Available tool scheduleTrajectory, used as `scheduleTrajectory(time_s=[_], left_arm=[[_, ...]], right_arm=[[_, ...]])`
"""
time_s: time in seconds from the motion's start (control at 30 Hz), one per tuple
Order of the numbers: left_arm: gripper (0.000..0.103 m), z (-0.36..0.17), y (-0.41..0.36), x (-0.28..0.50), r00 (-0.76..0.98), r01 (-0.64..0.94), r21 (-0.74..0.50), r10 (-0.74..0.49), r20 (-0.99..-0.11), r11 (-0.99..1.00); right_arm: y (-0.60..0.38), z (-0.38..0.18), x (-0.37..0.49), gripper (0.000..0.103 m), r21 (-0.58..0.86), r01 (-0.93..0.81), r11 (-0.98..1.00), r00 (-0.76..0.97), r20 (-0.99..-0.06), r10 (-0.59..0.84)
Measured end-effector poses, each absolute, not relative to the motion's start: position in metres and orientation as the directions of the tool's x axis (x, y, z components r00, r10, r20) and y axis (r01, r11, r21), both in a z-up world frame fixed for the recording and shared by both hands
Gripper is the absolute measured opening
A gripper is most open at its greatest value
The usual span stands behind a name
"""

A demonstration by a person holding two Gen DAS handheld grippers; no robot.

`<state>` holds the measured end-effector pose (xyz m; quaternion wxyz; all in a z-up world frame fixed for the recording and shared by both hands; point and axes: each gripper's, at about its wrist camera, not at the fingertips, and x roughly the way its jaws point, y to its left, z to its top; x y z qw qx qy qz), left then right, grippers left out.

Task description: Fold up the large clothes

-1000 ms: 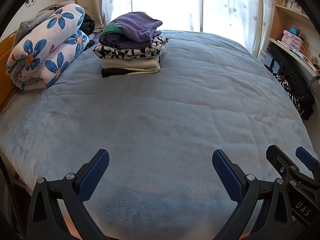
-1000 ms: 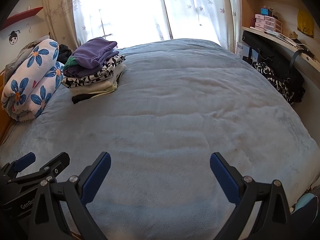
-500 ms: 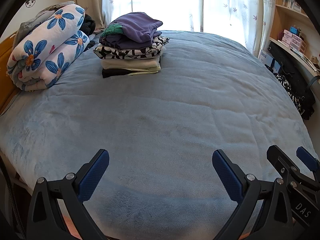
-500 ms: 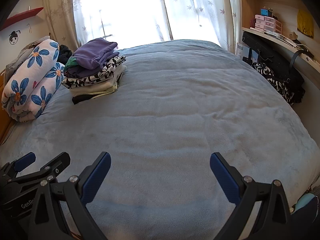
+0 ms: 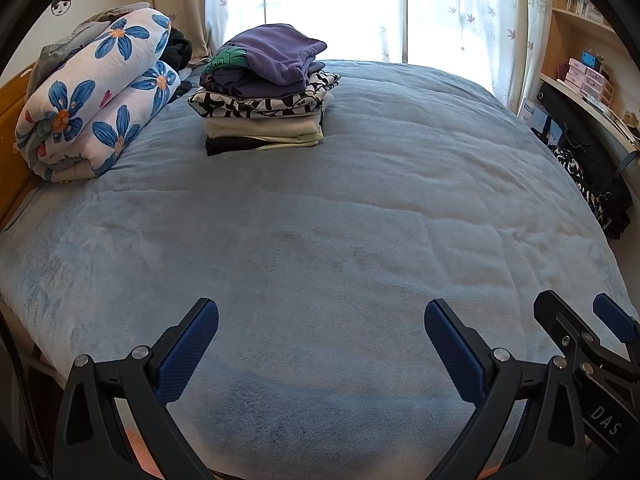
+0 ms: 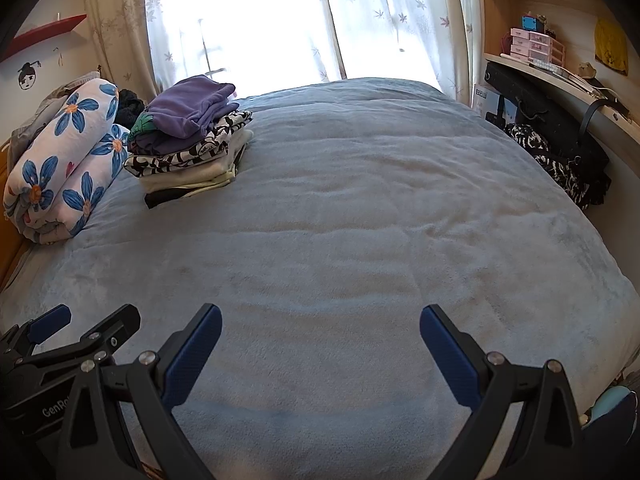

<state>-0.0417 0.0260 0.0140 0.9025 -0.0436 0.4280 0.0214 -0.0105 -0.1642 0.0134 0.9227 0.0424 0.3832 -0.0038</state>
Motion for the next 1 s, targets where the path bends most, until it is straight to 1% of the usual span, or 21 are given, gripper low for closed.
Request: scheduleTrajectory(time_s=[1.0], left_arm=[[0.102,0.0111,0.0325,-0.0377,0.615,-0.075,-0.071,-0.010,-0.789,0.995]], right_arm=[[-0.1574,0.0136,-0.0111,0.100,0.078,0.043,0.996,0.701,-0.713,0.025]])
